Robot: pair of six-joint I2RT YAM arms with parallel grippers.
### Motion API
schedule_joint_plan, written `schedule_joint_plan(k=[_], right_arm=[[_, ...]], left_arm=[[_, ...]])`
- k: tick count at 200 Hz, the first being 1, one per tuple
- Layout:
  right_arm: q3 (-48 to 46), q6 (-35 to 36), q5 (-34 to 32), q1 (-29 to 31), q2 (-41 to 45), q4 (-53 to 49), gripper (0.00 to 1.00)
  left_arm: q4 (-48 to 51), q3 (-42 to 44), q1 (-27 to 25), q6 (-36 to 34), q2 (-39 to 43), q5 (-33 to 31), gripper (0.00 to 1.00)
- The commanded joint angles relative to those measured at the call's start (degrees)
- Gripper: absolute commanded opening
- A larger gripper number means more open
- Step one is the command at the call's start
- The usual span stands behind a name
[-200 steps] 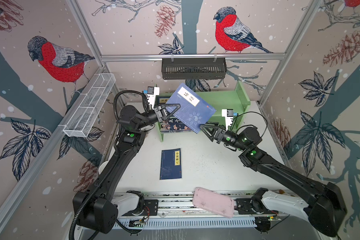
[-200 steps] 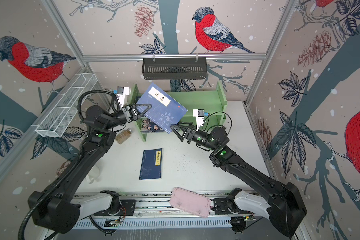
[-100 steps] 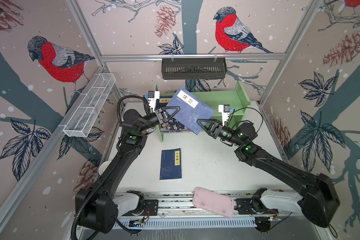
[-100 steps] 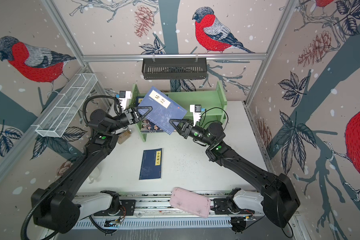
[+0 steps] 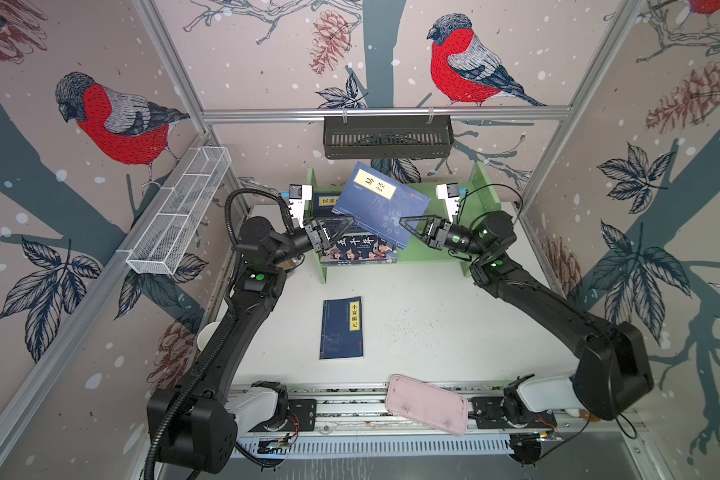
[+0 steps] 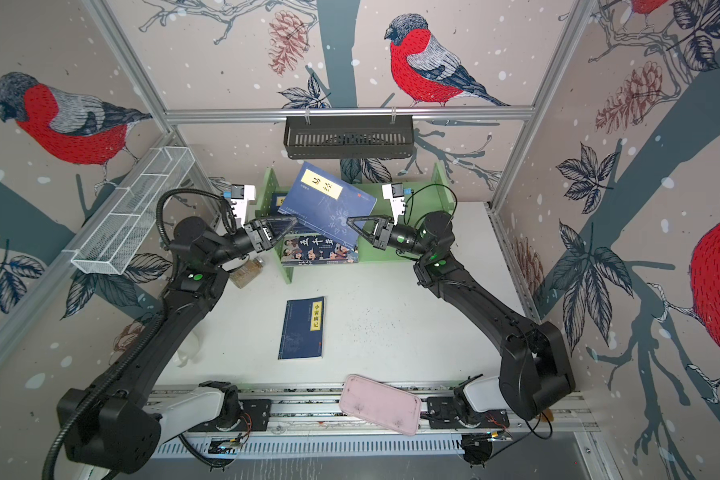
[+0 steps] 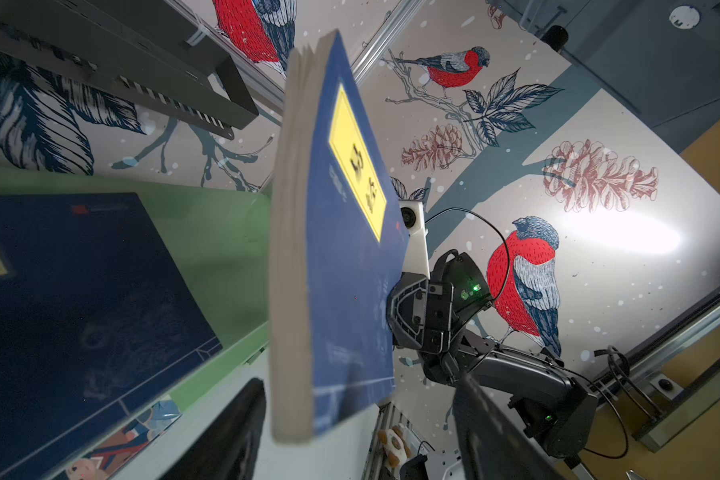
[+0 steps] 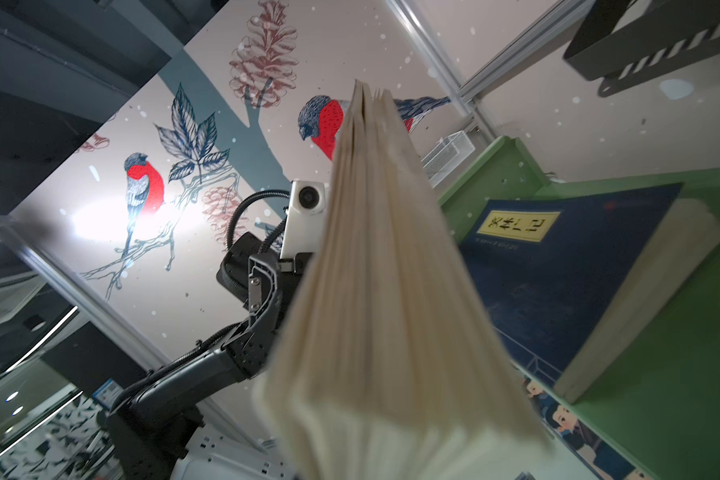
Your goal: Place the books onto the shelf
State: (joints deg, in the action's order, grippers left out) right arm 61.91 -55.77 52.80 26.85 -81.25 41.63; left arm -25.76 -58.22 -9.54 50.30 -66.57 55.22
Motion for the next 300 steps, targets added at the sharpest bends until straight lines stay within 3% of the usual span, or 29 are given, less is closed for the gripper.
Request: schedule_joint_plan(k=[1, 25, 52, 66, 92, 99, 108, 121, 135, 149, 168, 179, 255, 300], right_arm=[[5.05, 1.34, 11.96, -0.26, -2.19, -4.51, 0.01], [9.73, 7.49, 15.45, 0.57, -3.56, -15.21, 0.01], [11.35, 18.04, 14.47, 0.83, -2.06, -28.03, 0.01], [10.32, 19.03, 14.2, 0.9, -0.85, -28.25, 0.01], [9.93, 19.01, 13.33, 1.36, -0.6, -27.5, 0.02], [10.42, 19.3, 13.45, 1.45, -0.86, -28.11, 0.06], [11.43, 20.04, 13.24, 1.31, -1.52, -29.61, 0.2], [12.09, 19.89, 13.38, 1.1, -2.18, -29.97, 0.29], [11.63, 18.68, 12.51, 1.1, -2.29, -29.19, 0.48], [7.87, 14.1, 10.96, 1.18, -1.36, -22.84, 0.52], [1.57, 4.45, 9.91, 1.42, 0.18, -7.64, 0.5], [0.33, 1.7, 9.07, 1.62, 0.39, -3.86, 0.46], [4.5, 0.62, 7.51, 3.45, -3.5, -5.23, 0.3], [6.07, 1.41, 6.08, 4.26, -4.07, -6.87, 0.1]], left_arm=[[4.91, -1.68, 0.49, -6.08, 0.38, 1.68, 0.68], [1.52, -1.44, 0.57, -3.58, 0.73, 4.29, 0.68], [1.26, -1.59, 0.66, -2.48, 1.57, 7.72, 0.58], [-3.17, -0.14, 0.66, 0.89, 1.94, 9.42, 0.44], [-7.3, 2.0, 0.66, 4.34, 2.22, 9.25, 0.0], [-6.13, 1.76, 0.66, 3.54, 2.11, 8.76, 0.0], [-4.11, 1.37, 0.74, 2.4, 2.05, 8.19, 0.0], [-3.8, 1.35, 0.88, 1.95, 2.22, 7.39, 0.0], [-5.79, 1.52, 1.72, 3.5, 2.31, 6.99, 0.0], [-8.07, 1.66, 3.17, 6.26, 2.23, 5.69, 0.0], [-11.44, 2.52, 4.34, 9.88, 1.62, 4.15, 0.0], [-12.36, 3.1, 4.59, 10.56, 1.48, 3.61, 0.0], [-13.61, 6.33, 4.62, 11.7, 1.68, 2.04, 0.0], [-11.01, 6.98, 4.57, 9.32, 2.29, 1.07, 0.0]])
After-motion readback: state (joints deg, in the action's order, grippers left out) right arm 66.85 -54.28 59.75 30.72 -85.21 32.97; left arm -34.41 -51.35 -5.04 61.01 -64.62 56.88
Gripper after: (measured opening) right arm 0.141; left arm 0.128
